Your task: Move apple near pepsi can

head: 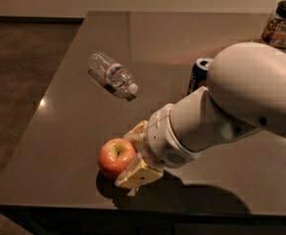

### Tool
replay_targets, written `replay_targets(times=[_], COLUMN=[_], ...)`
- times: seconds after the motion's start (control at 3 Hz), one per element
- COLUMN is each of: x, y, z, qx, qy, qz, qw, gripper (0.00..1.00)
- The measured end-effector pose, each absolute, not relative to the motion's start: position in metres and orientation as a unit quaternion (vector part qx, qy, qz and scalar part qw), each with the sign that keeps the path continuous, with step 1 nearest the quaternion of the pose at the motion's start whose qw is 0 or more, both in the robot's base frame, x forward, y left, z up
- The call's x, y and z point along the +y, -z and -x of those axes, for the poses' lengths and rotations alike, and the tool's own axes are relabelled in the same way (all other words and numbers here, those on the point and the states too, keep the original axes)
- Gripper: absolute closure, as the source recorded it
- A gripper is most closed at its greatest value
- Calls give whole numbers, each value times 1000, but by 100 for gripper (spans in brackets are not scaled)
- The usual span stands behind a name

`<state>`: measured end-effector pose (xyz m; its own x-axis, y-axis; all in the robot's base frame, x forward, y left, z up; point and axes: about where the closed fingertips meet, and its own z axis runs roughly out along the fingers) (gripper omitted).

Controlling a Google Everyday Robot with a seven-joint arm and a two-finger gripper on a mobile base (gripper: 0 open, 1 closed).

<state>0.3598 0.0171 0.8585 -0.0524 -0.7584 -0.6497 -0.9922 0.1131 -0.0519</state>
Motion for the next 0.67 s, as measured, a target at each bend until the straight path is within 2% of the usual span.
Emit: replay_targets(times=[0.33,0.67], x=[-10,-56], y=[-868,-874], z=[-379,-405], qx=[719,765], qy=[-193,-157], qz=[604,548], qw=[284,301], gripper=[95,100])
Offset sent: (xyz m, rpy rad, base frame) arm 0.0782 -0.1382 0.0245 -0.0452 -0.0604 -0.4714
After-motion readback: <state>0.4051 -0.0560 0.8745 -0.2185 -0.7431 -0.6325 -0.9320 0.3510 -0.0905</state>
